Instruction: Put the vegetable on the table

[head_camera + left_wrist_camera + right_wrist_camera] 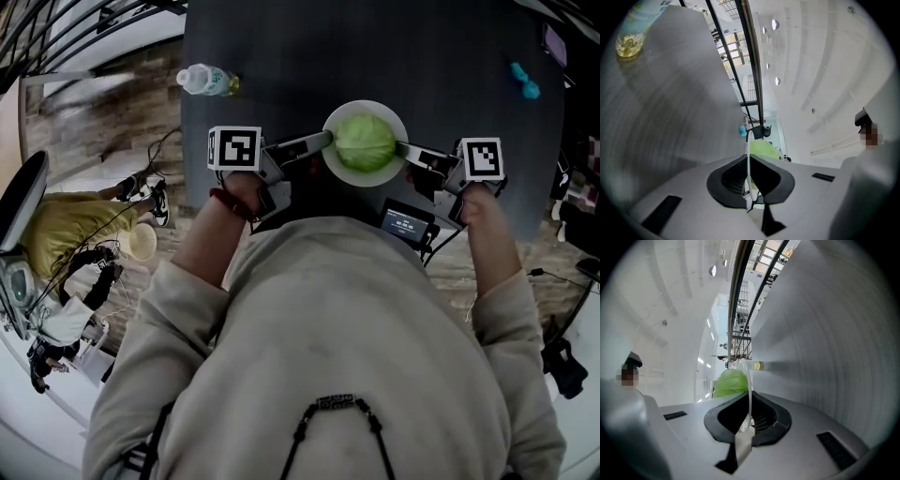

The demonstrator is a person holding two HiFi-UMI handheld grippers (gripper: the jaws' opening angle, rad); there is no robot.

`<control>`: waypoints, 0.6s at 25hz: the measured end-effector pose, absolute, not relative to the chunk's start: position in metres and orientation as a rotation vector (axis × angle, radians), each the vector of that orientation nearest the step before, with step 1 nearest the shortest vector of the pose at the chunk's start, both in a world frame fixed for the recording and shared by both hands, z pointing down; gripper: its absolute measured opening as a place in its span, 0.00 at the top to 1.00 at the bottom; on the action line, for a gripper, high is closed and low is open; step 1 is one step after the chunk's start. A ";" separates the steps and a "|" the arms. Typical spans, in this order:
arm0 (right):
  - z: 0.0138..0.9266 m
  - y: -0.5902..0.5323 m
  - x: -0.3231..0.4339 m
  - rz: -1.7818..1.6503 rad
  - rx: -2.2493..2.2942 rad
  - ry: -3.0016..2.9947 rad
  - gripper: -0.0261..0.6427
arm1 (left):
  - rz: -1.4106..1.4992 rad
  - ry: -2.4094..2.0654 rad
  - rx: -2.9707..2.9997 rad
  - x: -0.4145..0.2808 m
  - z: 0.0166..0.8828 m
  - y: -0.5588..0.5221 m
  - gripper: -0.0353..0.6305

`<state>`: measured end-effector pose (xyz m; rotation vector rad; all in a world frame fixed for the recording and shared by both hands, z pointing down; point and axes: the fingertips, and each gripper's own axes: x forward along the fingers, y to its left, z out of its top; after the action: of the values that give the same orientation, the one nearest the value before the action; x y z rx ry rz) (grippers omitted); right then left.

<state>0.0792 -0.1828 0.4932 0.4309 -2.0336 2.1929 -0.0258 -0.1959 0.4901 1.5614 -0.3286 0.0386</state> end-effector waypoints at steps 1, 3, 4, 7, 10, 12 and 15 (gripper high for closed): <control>0.495 -0.183 0.079 2.195 0.433 -2.032 0.92 | 0.038 -0.329 1.561 -0.025 0.492 -0.196 0.92; 0.499 -0.182 0.079 2.196 0.433 -2.031 0.92 | 0.038 -0.332 1.559 -0.026 0.496 -0.195 0.92; 0.502 -0.182 0.079 2.195 0.434 -2.028 0.92 | 0.039 -0.336 1.557 -0.026 0.498 -0.195 0.92; 0.510 -0.182 0.079 2.199 0.437 -2.020 0.92 | 0.030 -0.348 1.551 -0.027 0.506 -0.196 0.92; 0.516 -0.181 0.078 2.206 0.432 -2.018 0.92 | 0.007 -0.348 1.534 -0.025 0.509 -0.196 0.92; 0.520 -0.180 0.078 2.220 0.431 -2.009 0.92 | 0.021 -0.362 1.531 -0.027 0.516 -0.194 0.92; 0.530 -0.177 0.078 2.230 0.439 -1.991 0.92 | 0.027 -0.368 1.537 -0.028 0.526 -0.193 0.92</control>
<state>0.0784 -0.1771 0.5300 0.4394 -1.9913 2.2298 -0.0278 -0.1927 0.5257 1.5372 -0.3684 0.0266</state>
